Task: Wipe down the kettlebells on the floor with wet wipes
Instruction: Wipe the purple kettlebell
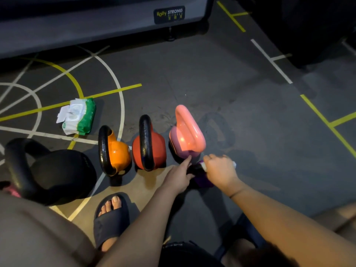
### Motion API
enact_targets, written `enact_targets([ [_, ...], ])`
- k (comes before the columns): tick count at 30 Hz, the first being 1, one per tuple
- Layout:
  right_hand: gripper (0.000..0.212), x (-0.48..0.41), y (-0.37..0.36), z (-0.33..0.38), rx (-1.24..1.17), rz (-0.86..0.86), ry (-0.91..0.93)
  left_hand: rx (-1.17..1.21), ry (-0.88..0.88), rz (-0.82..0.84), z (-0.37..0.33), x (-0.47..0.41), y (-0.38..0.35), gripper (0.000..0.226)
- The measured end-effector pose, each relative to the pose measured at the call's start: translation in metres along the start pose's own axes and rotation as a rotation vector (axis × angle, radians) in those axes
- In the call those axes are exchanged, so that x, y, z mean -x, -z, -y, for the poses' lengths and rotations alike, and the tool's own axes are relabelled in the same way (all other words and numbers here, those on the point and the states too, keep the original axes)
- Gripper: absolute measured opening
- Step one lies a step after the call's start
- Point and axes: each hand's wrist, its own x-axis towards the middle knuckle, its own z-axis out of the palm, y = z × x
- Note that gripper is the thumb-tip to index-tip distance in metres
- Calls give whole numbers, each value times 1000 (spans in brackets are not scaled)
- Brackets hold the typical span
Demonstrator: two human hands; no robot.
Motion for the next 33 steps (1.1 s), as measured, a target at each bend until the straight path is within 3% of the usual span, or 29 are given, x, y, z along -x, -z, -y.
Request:
enact_targets([
  [4, 31, -1, 0, 34, 64, 64, 125, 9, 35, 50, 4, 10, 5, 84],
  [7, 31, -6, 11, 24, 58, 79, 105, 41, 25, 110, 7, 10, 8, 87],
  [10, 68, -11, 25, 9, -33, 267, 105, 135, 23, 71, 10, 13, 11, 90],
  [15, 120, 4, 66, -20, -58, 465, 110, 16, -104, -196, 4, 27, 17, 66],
  [17, 116, 11, 95, -41, -144, 519, 61, -74, -265, -333, -3, 28, 15, 57],
  [19, 99, 22, 120, -67, -127, 542, 52, -231, -512, -484, -13, 22, 9, 45],
  [21, 79, 34, 129, -94, -66, 536, 57, -328, -641, -574, -32, 10, -1, 39],
  [23, 69, 43, 123, -111, -71, 565, 46, -384, -602, -511, -59, 0, -11, 48],
  [27, 59, 39, 86, -95, -97, 666, 15, -513, -330, -222, -87, -14, -34, 61],
  [29, 67, 38, 68, -83, -141, 668, 0, -540, -287, -259, -76, -19, -44, 58],
  [31, 85, 39, 58, -80, -169, 682, -16, -591, -373, -358, -57, -21, -53, 48],
  [33, 88, 39, 55, -81, -166, 680, -12, -523, -481, -462, -31, -28, -58, 32],
])
